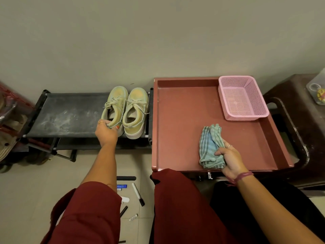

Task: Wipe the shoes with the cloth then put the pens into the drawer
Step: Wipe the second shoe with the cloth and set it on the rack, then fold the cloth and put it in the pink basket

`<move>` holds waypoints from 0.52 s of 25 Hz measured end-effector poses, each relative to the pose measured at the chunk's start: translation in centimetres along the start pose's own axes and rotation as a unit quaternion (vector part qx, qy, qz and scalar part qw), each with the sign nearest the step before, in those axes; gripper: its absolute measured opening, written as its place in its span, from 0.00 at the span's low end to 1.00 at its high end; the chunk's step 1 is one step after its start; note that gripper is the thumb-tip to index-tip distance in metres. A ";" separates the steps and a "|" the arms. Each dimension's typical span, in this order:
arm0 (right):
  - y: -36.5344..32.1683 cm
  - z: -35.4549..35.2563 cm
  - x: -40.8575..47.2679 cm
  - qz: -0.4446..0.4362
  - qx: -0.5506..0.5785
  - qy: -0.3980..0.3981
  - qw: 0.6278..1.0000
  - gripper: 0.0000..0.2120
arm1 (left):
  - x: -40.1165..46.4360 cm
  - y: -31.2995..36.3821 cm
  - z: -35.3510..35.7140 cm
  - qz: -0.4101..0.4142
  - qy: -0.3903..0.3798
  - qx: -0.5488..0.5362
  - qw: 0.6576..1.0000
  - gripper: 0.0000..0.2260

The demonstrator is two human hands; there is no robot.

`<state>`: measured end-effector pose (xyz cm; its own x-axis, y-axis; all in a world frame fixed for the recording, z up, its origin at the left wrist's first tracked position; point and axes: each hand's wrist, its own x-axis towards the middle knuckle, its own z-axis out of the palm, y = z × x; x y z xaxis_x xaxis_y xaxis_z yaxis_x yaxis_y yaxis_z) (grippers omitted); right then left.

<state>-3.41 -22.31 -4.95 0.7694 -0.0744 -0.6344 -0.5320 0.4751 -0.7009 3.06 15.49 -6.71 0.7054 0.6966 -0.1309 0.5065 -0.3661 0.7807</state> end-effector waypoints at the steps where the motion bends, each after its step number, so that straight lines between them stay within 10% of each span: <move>1: 0.1 0.0 0.0 0.000 0.005 0.000 1.000 0.33 | 0.2 -0.3 -0.1 0.002 -0.013 -0.004 1.000 0.10; 6: 0.2 0.1 -0.6 -0.005 0.046 0.010 0.999 0.31 | -0.7 -1.4 -0.7 0.015 -0.028 -0.088 0.996 0.20; 13: -1.0 -0.3 -2.6 -0.008 0.095 0.003 0.995 0.29 | -8.0 1.8 -1.0 0.025 0.143 -0.199 0.969 0.16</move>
<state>-4.99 -22.85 -2.69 0.7753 -0.0884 -0.6254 -0.4424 0.6306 -0.6377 -2.14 9.90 -3.65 0.5293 0.8474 0.0423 0.2040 -0.1755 0.9631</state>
